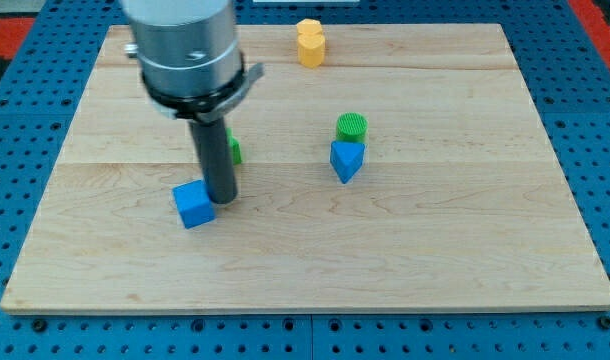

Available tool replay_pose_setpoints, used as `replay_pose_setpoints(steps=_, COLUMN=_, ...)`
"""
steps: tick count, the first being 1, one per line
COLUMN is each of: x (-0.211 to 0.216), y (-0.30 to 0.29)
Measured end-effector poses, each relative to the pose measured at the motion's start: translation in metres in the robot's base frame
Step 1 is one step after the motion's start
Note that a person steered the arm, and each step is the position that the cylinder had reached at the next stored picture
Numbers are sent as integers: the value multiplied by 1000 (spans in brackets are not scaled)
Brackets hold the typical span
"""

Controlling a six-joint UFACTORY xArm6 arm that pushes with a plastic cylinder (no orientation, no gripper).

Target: Slide blue triangle a bit left

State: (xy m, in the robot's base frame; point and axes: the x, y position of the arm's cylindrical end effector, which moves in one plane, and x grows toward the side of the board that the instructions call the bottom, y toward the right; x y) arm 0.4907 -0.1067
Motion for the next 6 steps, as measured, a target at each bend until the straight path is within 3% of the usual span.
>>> replay_pose_setpoints(steps=2, x=36, y=-33)
replay_pose_setpoints(steps=3, x=29, y=-2)
replay_pose_setpoints(steps=6, x=-31, y=216)
